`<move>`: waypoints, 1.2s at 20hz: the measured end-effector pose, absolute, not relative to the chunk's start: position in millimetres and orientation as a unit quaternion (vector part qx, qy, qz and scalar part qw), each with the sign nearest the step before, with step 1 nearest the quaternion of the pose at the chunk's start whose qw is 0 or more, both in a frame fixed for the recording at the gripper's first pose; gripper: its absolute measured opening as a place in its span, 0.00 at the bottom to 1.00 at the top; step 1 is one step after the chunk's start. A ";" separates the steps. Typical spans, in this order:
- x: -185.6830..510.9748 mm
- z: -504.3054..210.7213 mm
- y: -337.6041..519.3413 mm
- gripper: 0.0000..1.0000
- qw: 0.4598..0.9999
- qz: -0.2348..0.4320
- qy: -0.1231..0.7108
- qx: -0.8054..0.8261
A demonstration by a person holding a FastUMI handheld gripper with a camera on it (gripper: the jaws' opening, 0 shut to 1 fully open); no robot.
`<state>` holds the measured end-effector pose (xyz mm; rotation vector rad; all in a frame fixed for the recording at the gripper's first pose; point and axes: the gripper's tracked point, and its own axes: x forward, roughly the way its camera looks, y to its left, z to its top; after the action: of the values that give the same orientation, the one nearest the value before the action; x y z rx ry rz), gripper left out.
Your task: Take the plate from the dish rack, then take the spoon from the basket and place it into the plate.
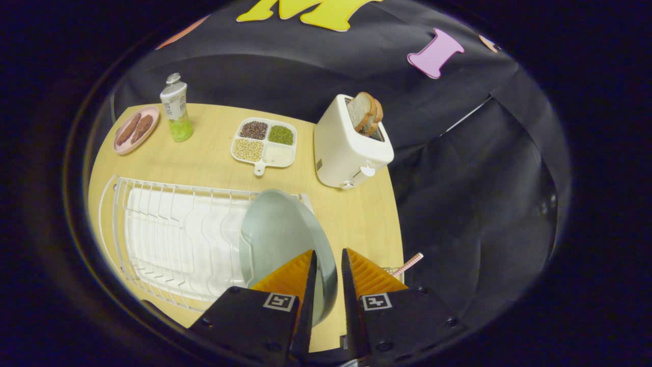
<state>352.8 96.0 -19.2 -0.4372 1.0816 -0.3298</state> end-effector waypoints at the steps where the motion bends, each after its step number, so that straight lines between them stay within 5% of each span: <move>1: 353.4 -16.5 97.6 0.31 0.823 -0.156 0.507 -0.203; 6: 340.8 -3.0 127.5 0.14 0.822 -0.167 0.478 -0.260; 16: 328.2 21.0 143.6 0.13 0.826 -0.231 0.397 -0.326; 24: 264.8 74.2 156.8 0.13 0.906 -0.112 0.313 -0.262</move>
<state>264.8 156.8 74.2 -0.5402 0.6471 -0.2316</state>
